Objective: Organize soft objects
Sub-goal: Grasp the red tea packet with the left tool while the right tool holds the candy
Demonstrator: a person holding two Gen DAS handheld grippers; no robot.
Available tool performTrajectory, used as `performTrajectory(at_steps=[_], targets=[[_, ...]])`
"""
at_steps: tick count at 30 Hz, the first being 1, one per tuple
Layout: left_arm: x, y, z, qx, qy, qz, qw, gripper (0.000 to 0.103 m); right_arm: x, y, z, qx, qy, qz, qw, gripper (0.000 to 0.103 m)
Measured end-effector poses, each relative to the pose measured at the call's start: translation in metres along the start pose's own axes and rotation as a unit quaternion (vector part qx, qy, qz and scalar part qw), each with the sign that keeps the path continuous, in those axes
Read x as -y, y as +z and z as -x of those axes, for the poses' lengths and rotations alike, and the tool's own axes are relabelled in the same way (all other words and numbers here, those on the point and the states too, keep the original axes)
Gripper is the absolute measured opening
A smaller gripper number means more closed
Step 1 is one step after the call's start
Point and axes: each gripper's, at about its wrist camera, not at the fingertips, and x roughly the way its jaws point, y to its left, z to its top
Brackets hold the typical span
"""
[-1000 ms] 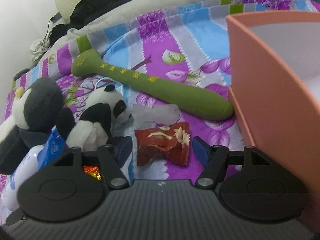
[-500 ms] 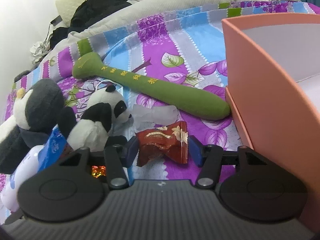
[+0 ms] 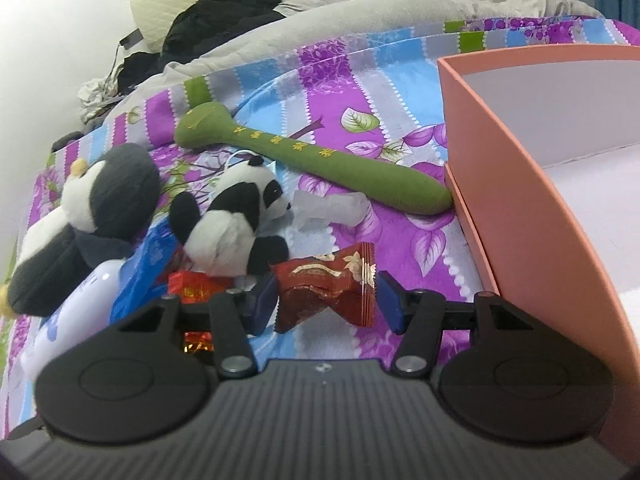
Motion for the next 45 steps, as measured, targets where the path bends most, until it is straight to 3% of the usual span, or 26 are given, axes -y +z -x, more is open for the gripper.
performTrajectory(at_steps=[19, 32, 45], targets=[[0.004, -0.040, 0.084, -0.001, 0.013, 0.005, 0.9999, 0.024, -0.012, -0.041, 0.069, -0.003, 0.012, 0.042, 0.999, 0.057], [-0.009, -0.091, 0.122, -0.049, 0.020, 0.022, 0.9983, 0.020, -0.002, -0.102, 0.094, -0.066, 0.008, 0.084, 0.994, 0.057], [-0.024, -0.108, 0.144, -0.031, 0.044, 0.059, 0.9968, 0.017, 0.003, -0.122, 0.111, -0.074, 0.006, 0.099, 0.992, 0.057]])
